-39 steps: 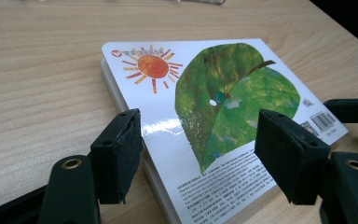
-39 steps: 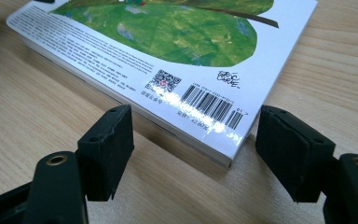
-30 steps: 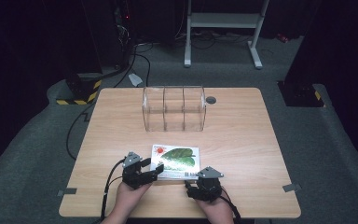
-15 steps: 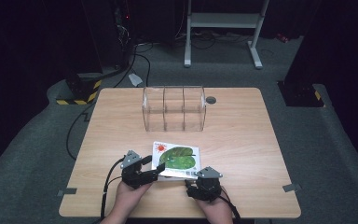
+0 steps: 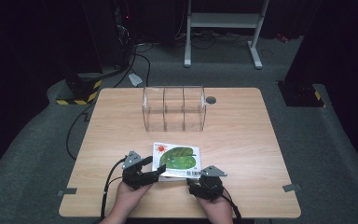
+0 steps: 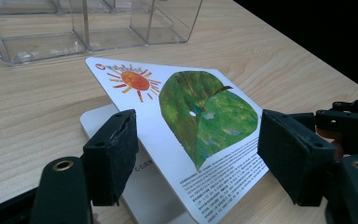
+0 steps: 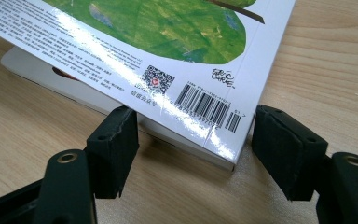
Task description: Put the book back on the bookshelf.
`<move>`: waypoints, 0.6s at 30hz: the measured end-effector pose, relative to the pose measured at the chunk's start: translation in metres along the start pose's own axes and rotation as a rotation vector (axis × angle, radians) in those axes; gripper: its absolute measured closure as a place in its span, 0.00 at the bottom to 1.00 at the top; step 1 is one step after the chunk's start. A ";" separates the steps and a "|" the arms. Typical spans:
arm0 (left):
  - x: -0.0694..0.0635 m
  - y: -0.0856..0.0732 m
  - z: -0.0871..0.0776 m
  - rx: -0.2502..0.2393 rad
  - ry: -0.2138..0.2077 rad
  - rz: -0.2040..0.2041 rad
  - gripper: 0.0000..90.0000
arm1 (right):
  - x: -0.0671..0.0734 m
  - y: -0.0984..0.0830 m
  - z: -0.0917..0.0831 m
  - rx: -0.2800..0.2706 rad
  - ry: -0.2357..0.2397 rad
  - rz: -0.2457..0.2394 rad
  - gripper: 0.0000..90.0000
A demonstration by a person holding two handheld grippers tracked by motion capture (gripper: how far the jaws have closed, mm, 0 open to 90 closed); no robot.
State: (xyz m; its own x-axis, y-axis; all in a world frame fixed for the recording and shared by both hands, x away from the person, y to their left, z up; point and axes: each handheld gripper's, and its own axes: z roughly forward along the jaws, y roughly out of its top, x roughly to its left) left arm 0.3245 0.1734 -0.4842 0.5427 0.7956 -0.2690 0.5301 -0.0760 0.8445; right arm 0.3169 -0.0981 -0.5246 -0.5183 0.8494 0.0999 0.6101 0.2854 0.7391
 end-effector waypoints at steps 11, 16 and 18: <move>0.008 0.000 0.002 0.013 0.040 0.013 0.33 | 0.000 0.000 0.000 0.003 -0.003 -0.002 0.35; 0.018 -0.001 0.010 0.049 0.022 -0.046 0.34 | 0.001 0.000 0.000 0.003 -0.004 -0.011 0.35; 0.021 0.000 0.015 0.061 0.015 -0.063 0.35 | 0.001 0.000 0.000 0.003 -0.007 -0.014 0.35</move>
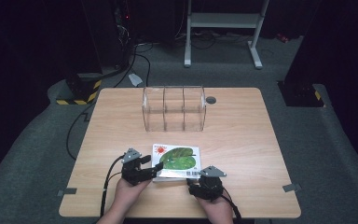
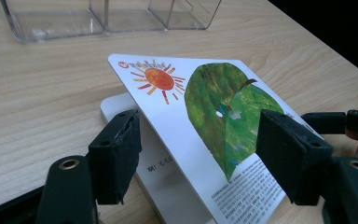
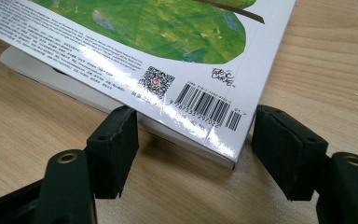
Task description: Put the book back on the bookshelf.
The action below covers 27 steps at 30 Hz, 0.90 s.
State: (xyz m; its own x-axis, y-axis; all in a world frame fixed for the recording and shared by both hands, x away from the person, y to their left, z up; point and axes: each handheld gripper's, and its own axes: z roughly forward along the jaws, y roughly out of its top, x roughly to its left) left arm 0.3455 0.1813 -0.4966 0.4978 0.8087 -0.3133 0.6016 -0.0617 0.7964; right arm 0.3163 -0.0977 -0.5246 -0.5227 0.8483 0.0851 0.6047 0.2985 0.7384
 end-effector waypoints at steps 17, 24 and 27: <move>0.010 -0.003 0.020 0.058 -0.053 -0.044 0.45 | 0.001 0.000 0.000 0.003 -0.003 -0.005 0.35; 0.013 -0.002 0.020 0.071 -0.075 -0.036 0.51 | 0.002 0.000 0.000 0.006 -0.012 -0.014 0.35; 0.015 -0.002 0.019 0.077 -0.083 -0.028 0.54 | 0.003 0.000 0.000 0.009 -0.020 -0.024 0.34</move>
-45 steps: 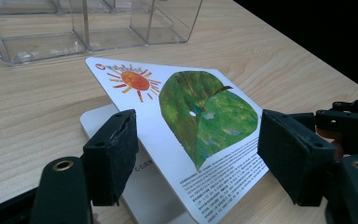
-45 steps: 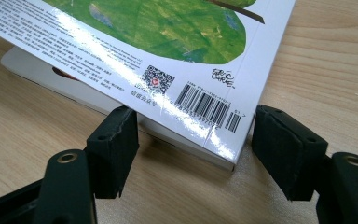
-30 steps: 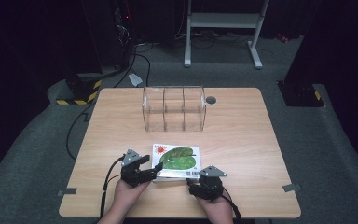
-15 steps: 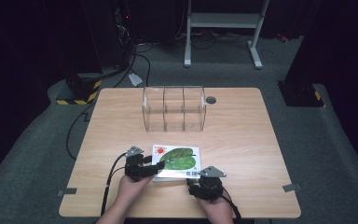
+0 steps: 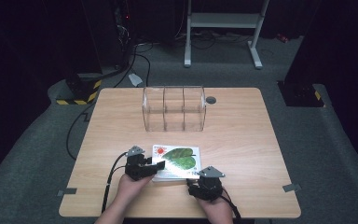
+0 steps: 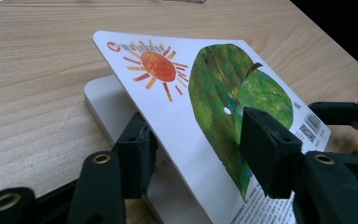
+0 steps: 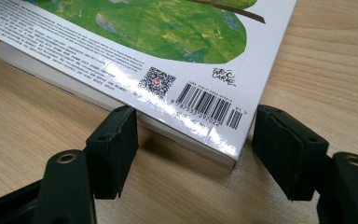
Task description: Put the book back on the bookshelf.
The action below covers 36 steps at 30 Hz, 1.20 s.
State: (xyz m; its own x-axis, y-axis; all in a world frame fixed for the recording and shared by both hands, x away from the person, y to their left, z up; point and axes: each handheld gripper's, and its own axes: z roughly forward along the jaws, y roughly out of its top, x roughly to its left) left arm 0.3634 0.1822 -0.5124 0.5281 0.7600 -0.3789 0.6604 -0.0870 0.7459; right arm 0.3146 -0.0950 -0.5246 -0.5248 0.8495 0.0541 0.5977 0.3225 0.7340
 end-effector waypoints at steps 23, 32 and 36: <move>0.003 -0.004 -0.004 -0.032 0.048 0.059 0.66 | -0.009 -0.003 -0.008 -0.010 0.007 0.023 0.38; 0.001 -0.008 -0.006 -0.039 0.059 0.148 0.68 | -0.016 -0.003 -0.014 -0.096 0.014 0.024 0.39; -0.002 -0.009 -0.008 -0.049 0.067 0.181 0.68 | -0.017 -0.004 -0.015 -0.125 0.012 0.021 0.41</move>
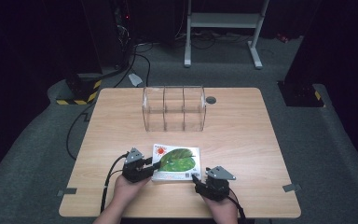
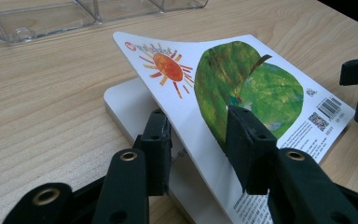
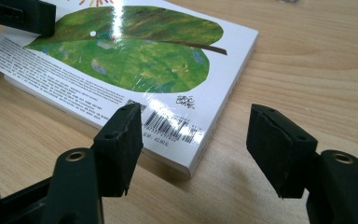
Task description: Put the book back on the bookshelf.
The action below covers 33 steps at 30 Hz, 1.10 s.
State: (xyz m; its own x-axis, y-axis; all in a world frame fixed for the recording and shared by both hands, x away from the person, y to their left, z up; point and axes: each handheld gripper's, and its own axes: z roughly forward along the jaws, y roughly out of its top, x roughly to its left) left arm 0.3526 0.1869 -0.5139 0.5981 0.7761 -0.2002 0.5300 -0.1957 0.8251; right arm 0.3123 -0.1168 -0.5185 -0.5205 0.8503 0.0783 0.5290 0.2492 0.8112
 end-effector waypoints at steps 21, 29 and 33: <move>-0.017 -0.005 -0.018 -0.111 0.025 0.163 0.69 | -0.008 0.003 0.004 -0.020 0.036 0.063 0.33; -0.025 -0.005 -0.025 -0.150 0.026 0.225 0.72 | -0.007 0.007 0.011 -0.016 0.051 0.065 0.30; -0.029 -0.005 -0.029 -0.173 0.028 0.264 0.73 | -0.009 0.012 0.014 -0.020 0.066 0.080 0.28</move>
State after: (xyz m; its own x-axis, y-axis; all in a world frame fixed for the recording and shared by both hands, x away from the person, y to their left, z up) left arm 0.3147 0.1826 -0.4963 0.6833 0.7287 0.0456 0.2469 -0.2893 0.9248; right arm 0.3323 -0.1150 -0.5177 -0.5207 0.8344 0.1806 0.5576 0.1723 0.8120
